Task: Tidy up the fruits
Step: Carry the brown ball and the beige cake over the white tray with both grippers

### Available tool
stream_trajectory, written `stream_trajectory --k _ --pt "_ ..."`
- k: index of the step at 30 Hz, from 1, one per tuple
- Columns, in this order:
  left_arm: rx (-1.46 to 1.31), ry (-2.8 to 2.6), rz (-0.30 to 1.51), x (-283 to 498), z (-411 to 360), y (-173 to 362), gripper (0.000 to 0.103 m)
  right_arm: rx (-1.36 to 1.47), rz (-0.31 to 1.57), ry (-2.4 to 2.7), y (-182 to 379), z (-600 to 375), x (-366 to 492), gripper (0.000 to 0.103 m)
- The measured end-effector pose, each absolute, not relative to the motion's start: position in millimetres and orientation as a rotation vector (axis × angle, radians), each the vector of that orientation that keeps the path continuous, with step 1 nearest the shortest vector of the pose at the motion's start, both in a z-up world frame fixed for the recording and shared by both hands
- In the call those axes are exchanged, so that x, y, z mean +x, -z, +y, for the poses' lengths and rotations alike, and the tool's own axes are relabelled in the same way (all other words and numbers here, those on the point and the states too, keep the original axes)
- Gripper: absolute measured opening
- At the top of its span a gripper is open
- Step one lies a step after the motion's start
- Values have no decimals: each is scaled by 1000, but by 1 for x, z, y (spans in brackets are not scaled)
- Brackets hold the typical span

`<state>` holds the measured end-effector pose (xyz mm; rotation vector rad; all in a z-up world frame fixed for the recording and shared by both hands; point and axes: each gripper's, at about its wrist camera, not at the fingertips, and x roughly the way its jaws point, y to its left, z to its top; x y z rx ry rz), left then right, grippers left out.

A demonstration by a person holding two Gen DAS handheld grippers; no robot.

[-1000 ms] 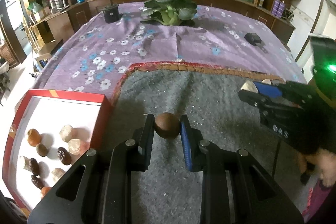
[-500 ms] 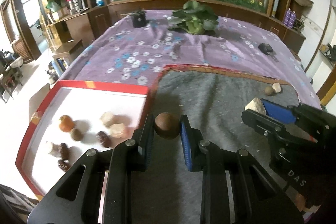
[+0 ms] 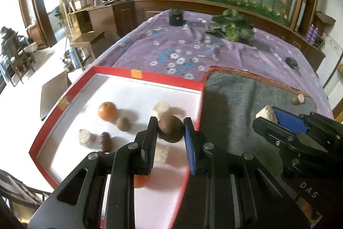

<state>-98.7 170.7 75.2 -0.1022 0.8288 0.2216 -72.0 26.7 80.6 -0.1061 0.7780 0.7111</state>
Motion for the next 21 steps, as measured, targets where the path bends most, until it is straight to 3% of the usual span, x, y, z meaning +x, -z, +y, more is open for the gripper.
stream_trajectory --k 21 --pt "-225 -283 893 -131 250 -54 24 -236 840 -848 -60 134 -53 30"
